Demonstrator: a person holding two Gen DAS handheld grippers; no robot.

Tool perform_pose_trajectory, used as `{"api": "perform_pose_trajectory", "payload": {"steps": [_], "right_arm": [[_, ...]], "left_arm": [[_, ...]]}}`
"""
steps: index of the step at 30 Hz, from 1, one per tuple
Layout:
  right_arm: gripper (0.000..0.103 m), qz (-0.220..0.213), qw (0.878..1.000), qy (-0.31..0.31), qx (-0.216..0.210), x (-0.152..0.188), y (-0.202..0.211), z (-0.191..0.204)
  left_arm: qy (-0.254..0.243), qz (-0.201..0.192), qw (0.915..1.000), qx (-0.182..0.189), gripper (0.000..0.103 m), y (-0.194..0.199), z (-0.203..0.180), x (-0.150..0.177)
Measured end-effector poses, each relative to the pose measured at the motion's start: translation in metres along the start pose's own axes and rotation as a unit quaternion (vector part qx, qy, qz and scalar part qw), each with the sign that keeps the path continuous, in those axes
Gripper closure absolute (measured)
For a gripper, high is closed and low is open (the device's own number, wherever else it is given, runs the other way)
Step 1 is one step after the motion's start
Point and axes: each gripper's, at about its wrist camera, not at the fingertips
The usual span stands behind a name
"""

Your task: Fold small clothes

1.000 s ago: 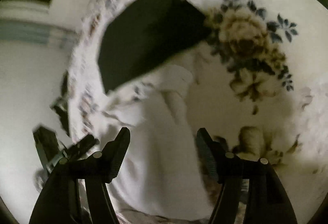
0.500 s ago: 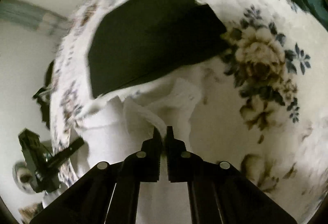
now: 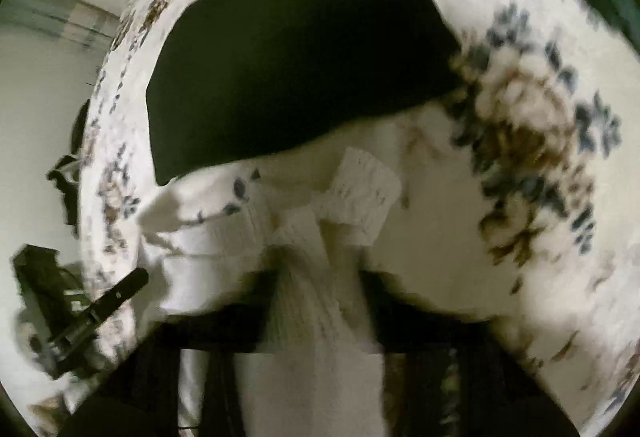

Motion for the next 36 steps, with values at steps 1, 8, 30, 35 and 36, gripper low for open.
{"api": "perform_pose_trajectory", "payload": {"steps": [1, 8, 30, 35, 36], "right_arm": [[0.099, -0.014, 1.0, -0.003, 0.0, 0.001, 0.008, 0.001], [0.1, -0.013, 0.998, -0.032, 0.053, -0.025, -0.007, -0.019], [0.094, 0.069, 0.97, -0.157, -0.171, 0.166, -0.015, -0.077], [0.1, 0.025, 0.99, -0.098, -0.098, 0.172, 0.009, -0.057], [0.1, 0.015, 0.991, -0.102, -0.081, 0.174, 0.015, -0.064]], "left_arm": [[-0.001, -0.013, 0.9999, 0.002, 0.098, 0.007, 0.001, -0.001], [0.066, 0.021, 0.9973, -0.026, 0.099, -0.031, 0.057, -0.018], [0.127, 0.011, 0.9918, -0.014, 0.013, 0.01, 0.05, 0.083], [0.131, -0.001, 0.9911, -0.02, 0.095, 0.016, 0.057, 0.099], [0.135, -0.003, 0.9906, -0.023, 0.095, 0.019, 0.059, 0.1]]}}
Point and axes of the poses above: each gripper's, at about its wrist camera, not at the fingertips, and y roughly against the way its jaws point, z to its left, x to its underside, and after that the axes turned 7 degrees about y, right-handed
